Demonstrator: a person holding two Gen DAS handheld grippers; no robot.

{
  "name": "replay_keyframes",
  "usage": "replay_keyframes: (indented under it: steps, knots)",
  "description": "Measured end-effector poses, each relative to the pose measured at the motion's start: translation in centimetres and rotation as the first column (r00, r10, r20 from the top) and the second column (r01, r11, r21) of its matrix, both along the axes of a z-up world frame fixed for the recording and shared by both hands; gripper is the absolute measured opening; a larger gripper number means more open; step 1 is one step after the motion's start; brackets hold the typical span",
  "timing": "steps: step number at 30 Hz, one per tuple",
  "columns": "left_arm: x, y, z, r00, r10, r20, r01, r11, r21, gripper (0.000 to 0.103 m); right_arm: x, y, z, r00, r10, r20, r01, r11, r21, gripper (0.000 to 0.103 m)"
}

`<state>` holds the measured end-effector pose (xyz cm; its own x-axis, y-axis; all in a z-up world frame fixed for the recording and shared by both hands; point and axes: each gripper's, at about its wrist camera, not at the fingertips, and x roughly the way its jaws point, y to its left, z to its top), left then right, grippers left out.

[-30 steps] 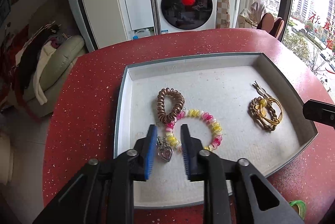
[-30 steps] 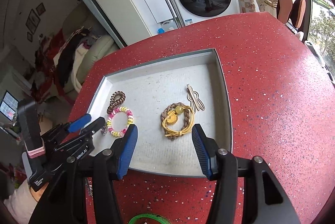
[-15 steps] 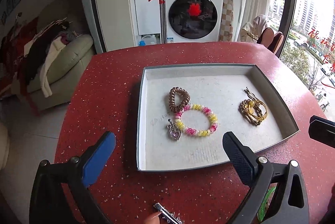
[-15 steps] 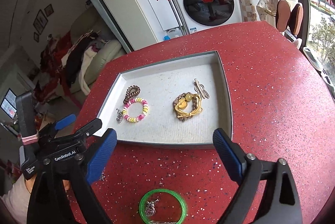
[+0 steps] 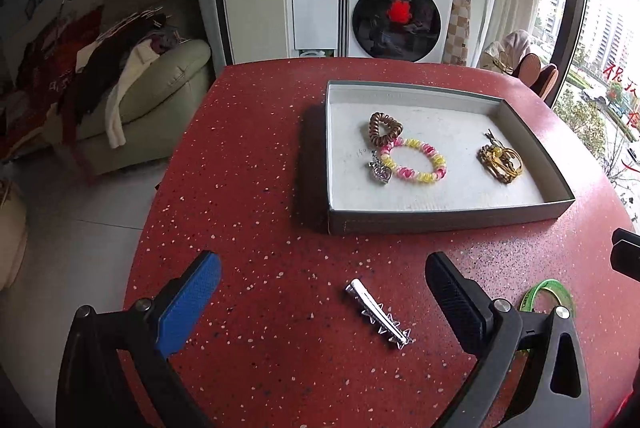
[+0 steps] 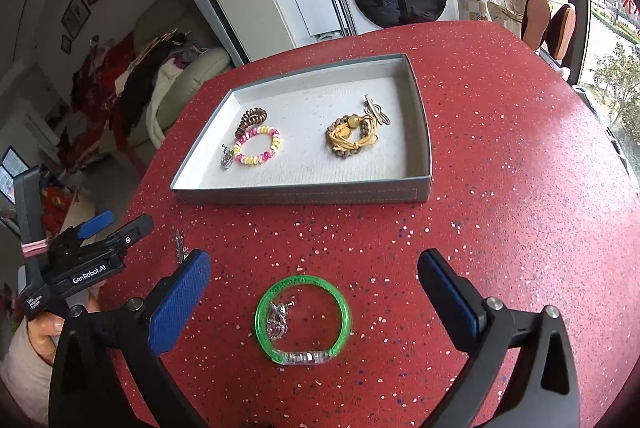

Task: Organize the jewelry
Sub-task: 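Move the left tool to the silver toothed hair clip while the right tool approaches the green bangle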

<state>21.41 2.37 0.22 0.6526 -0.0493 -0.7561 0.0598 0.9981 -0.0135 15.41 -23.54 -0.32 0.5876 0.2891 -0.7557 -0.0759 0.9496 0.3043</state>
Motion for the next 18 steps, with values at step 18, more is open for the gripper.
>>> replay_keyframes:
  steps: [18]
  knots:
    - [-1.5, -1.0, -4.2, 0.991, 0.04, -0.129, -0.048, 0.997, -0.056, 0.103, -2.7, -1.5, -4.3, 0.989, -0.088, -0.117, 0.078, 0.993, -0.088, 0.103]
